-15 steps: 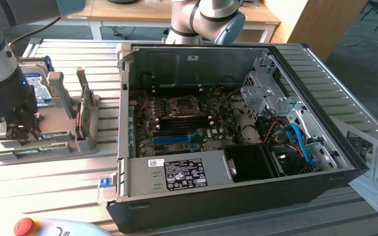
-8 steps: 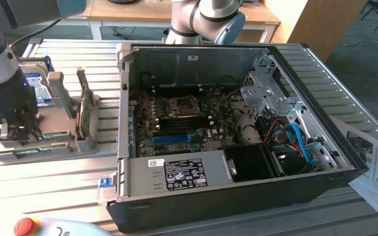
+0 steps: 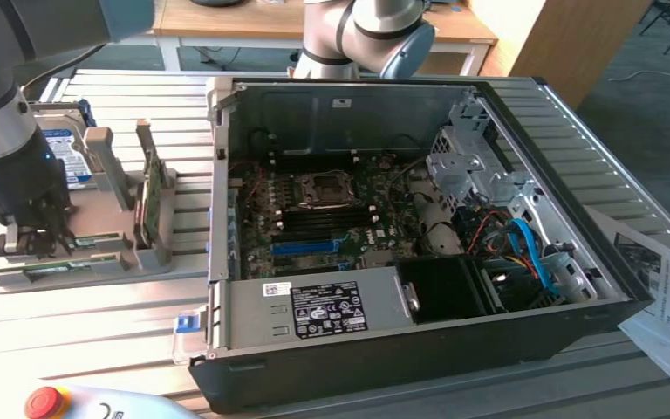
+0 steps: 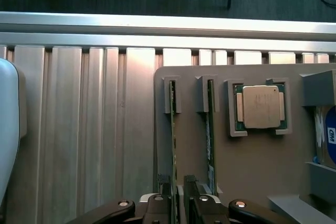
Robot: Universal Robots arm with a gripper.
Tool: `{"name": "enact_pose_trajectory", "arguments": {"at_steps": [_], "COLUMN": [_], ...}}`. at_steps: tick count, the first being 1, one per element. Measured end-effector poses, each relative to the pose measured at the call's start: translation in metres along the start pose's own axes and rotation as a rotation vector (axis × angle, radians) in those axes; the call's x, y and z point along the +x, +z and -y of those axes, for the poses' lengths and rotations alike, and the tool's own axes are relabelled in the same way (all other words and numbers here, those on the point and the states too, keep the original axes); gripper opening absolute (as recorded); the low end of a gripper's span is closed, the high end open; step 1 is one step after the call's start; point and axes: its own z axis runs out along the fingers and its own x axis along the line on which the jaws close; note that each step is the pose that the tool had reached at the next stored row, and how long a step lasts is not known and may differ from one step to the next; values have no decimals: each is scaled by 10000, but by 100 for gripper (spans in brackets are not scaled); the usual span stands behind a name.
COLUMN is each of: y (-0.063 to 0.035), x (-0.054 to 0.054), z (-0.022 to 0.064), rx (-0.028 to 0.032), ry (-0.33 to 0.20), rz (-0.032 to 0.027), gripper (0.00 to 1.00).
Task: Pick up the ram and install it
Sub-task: 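Pick up the ram and move it above insertion slot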
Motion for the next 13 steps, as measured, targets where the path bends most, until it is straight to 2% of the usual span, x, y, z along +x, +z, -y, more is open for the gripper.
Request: {"name": "enact_pose_trajectory", "arguments": {"at_steps": [7,13], "y": [69,79], "x": [7,8], "z": [4,8], "rx": [0,-3], "ry": [-2,-76], "rz": [0,-4], "gripper": [24,24]}}
